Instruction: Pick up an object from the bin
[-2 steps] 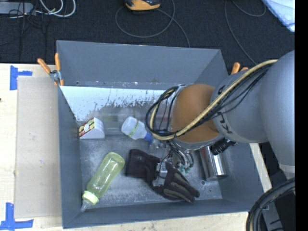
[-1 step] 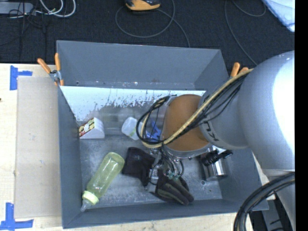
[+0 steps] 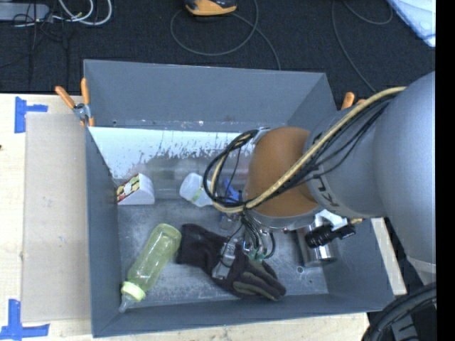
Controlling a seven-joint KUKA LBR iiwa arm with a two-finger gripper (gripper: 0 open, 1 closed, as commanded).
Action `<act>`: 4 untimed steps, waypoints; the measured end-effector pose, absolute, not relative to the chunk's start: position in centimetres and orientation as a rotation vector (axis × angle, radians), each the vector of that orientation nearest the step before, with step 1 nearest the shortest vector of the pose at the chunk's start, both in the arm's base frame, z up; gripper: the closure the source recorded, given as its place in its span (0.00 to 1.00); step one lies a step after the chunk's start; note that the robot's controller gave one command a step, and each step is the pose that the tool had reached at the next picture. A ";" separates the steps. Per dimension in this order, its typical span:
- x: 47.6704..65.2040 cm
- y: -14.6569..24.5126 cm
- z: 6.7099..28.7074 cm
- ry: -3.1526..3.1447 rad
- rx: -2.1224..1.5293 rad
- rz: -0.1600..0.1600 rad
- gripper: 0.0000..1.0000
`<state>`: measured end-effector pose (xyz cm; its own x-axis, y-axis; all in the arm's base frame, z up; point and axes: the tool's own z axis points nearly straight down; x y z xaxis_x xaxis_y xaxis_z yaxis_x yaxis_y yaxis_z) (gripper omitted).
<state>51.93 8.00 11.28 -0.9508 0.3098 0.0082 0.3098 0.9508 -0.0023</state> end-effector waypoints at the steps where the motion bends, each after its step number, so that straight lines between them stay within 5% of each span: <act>1: 49.5 7.4 7.4 -3.073 -0.591 0.002 0.00; 2: 49.0 8.4 6.8 -2.997 -0.909 0.004 1.00; 4: 49.1 8.5 7.0 -2.995 -0.916 0.004 1.00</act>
Offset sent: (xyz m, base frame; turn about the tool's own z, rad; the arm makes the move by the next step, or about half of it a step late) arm -0.0285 0.0054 -0.0428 0.2802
